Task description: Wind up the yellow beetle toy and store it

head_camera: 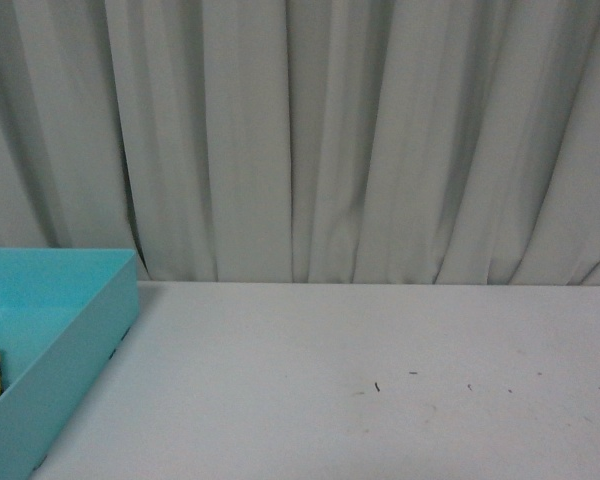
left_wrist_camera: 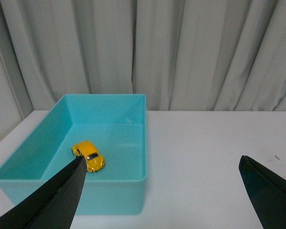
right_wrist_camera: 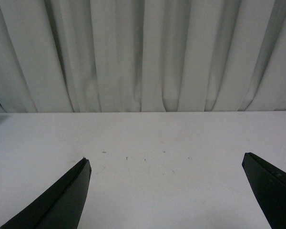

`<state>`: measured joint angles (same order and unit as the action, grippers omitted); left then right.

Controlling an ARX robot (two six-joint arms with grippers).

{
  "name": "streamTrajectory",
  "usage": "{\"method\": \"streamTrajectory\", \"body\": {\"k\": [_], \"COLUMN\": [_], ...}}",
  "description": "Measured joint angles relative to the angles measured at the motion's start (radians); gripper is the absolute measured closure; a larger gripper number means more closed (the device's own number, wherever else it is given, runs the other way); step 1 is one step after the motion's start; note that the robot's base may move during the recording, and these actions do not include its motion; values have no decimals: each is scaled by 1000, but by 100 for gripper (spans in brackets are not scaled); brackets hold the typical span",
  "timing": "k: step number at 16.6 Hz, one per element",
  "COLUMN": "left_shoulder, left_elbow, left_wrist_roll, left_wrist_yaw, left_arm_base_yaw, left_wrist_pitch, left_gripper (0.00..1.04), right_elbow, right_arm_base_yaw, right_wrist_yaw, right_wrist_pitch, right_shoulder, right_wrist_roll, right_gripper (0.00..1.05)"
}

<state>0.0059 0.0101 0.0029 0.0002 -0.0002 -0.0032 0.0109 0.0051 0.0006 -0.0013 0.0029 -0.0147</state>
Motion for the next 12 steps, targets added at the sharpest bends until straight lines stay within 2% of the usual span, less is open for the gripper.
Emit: {"method": "streamTrajectory", "body": {"k": [12], "left_shoulder": [0], "left_elbow": [0], "left_wrist_roll": [0], "left_wrist_yaw": [-1], "left_arm_base_yaw": [0], "left_wrist_pitch": [0], "left_gripper": [7], "right_elbow": [0], "right_arm_base_yaw": [0], "right_wrist_yaw": [0], "right_wrist_pitch": [-2], "right_shoulder": [0], "right_wrist_roll": [0], "right_gripper": [7]}}
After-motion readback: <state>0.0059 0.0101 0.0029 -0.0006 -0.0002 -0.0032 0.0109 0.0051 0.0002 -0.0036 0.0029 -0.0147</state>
